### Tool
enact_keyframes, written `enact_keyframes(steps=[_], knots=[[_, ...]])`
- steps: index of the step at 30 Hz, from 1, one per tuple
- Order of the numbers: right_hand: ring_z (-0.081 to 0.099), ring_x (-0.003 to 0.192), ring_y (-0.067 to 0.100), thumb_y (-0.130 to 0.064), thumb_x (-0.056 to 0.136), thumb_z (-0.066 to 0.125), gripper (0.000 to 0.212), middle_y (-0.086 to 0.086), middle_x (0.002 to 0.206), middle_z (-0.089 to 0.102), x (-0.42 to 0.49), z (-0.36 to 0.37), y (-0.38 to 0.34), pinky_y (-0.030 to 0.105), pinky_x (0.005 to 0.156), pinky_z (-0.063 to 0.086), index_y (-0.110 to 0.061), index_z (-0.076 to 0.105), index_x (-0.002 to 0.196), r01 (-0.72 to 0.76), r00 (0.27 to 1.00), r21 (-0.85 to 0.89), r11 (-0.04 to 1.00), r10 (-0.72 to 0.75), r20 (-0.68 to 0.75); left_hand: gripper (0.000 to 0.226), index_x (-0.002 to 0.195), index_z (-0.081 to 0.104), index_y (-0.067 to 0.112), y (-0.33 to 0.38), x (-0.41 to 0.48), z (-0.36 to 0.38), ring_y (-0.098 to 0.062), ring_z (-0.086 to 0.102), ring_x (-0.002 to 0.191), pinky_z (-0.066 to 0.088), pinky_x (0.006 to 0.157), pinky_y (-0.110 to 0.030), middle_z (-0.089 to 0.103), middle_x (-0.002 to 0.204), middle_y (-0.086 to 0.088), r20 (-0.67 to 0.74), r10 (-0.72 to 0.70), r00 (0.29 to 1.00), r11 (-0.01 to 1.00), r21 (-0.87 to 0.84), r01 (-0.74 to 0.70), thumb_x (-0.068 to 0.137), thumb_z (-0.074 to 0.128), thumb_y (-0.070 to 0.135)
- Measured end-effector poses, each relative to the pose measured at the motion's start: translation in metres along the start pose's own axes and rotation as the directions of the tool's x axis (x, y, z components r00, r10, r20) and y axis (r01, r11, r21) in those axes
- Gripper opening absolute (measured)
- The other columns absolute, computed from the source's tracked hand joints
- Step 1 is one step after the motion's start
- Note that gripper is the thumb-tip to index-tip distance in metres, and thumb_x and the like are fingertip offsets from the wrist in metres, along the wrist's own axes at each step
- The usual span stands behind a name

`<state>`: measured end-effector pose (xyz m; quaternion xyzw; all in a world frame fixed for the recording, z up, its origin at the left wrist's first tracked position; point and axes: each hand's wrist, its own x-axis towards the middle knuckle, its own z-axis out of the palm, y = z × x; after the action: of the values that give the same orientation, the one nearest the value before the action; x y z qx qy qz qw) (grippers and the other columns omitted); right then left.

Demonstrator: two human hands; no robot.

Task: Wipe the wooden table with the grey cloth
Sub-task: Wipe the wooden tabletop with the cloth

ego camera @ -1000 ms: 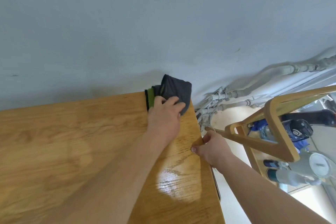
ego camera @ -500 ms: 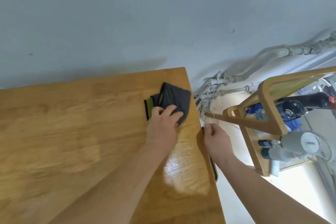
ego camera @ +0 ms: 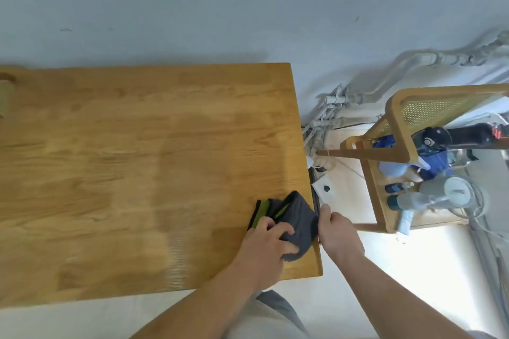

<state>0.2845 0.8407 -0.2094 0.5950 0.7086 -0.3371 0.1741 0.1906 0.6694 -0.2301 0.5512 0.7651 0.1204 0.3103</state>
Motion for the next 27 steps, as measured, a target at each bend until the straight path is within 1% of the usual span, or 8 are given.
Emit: enact_keyframes(steps=[5, 8, 11, 14, 16, 19, 22, 27], knots=[[0.062, 0.089, 0.029, -0.051, 0.101, 0.039, 0.036, 0.007, 0.101, 0.062, -0.008, 0.007, -0.020, 0.047, 0.080, 0.056, -0.017, 0.052, 0.102, 0.148, 0.982, -0.107, 0.983, -0.159, -0.105, 0.038, 0.131, 0.062, 0.041, -0.024, -0.052, -0.005, -0.021, 0.027, 0.132, 0.038, 0.105, -0.044, 0.036, 0.151, 0.020, 0.110, 0.009, 0.994, 0.999, 0.041, -0.014, 0.097, 0.049, 0.029], [0.061, 0.095, 0.025, -0.045, 0.100, 0.046, 0.027, 0.003, 0.108, 0.058, -0.016, 0.017, -0.046, 0.045, 0.086, 0.056, -0.021, 0.055, 0.108, 0.339, 0.937, -0.169, 0.926, -0.349, -0.034, 0.039, 0.130, 0.059, 0.047, -0.067, -0.083, -0.015, -0.020, 0.032, 0.128, 0.049, 0.099, -0.042, 0.037, 0.148, 0.023, -0.050, -0.155, 0.987, 0.987, 0.022, 0.157, 0.096, 0.049, 0.031], [0.057, 0.098, 0.020, -0.038, 0.100, 0.052, 0.020, -0.002, 0.113, 0.055, -0.025, 0.030, -0.070, 0.039, 0.083, 0.052, -0.024, 0.058, 0.112, 0.456, 0.890, -0.180, 0.872, -0.451, 0.070, 0.037, 0.128, 0.060, 0.047, -0.099, -0.098, -0.027, -0.021, 0.038, 0.123, 0.056, 0.089, -0.037, 0.041, 0.144, 0.021, -0.327, -0.443, 0.835, 0.895, -0.102, 0.435, 0.095, 0.057, 0.030], [0.056, 0.098, 0.018, -0.036, 0.097, 0.058, 0.026, -0.004, 0.116, 0.054, -0.029, 0.038, -0.087, 0.034, 0.079, 0.050, -0.026, 0.058, 0.120, 0.485, 0.874, -0.200, 0.851, -0.464, 0.142, 0.039, 0.136, 0.054, 0.042, -0.080, -0.084, -0.031, -0.022, 0.033, 0.122, 0.054, 0.088, -0.033, 0.037, 0.147, 0.014, -0.353, -0.695, 0.626, 0.718, -0.289, 0.633, 0.098, 0.055, 0.029], [0.056, 0.104, 0.019, -0.034, 0.094, 0.062, 0.036, -0.005, 0.121, 0.052, -0.027, 0.039, -0.100, 0.032, 0.080, 0.049, -0.027, 0.056, 0.128, 0.482, 0.875, -0.209, 0.851, -0.456, 0.160, 0.039, 0.138, 0.049, 0.043, -0.061, -0.075, -0.024, -0.021, 0.030, 0.120, 0.051, 0.094, -0.031, 0.033, 0.146, 0.015, -0.333, -0.646, 0.687, 0.762, -0.221, 0.609, 0.100, 0.050, 0.032], [0.052, 0.121, 0.024, -0.024, 0.086, 0.064, 0.051, -0.003, 0.131, 0.048, -0.018, 0.037, -0.123, 0.040, 0.089, 0.054, -0.027, 0.054, 0.136, 0.479, 0.877, -0.242, 0.844, -0.455, 0.151, 0.033, 0.134, 0.046, 0.045, -0.070, -0.071, -0.025, -0.025, 0.033, 0.120, 0.046, 0.100, -0.038, 0.032, 0.142, 0.014, -0.129, -0.242, 0.962, 0.970, -0.048, 0.237, 0.102, 0.046, 0.034], [0.045, 0.128, 0.026, -0.013, 0.080, 0.061, 0.065, 0.001, 0.134, 0.043, -0.002, 0.030, -0.149, 0.042, 0.090, 0.054, -0.024, 0.049, 0.143, 0.435, 0.899, -0.300, 0.849, -0.424, 0.106, 0.031, 0.131, 0.044, 0.042, -0.119, -0.052, -0.056, -0.028, 0.035, 0.119, 0.050, 0.089, -0.048, 0.032, 0.142, 0.010, 0.059, 0.043, 0.997, 0.984, 0.169, -0.053, 0.104, 0.050, 0.028], [0.040, 0.134, 0.027, -0.017, 0.082, 0.065, 0.072, 0.004, 0.141, 0.040, 0.025, 0.020, -0.199, 0.042, 0.100, 0.050, -0.020, 0.042, 0.150, 0.393, 0.917, -0.286, 0.874, -0.393, 0.059, 0.043, 0.139, 0.045, 0.044, -0.171, 0.019, -0.119, -0.024, 0.032, 0.125, 0.048, 0.087, -0.038, 0.032, 0.149, 0.015, -0.247, -0.272, 0.930, 0.954, 0.058, 0.295, 0.101, 0.051, 0.024]])
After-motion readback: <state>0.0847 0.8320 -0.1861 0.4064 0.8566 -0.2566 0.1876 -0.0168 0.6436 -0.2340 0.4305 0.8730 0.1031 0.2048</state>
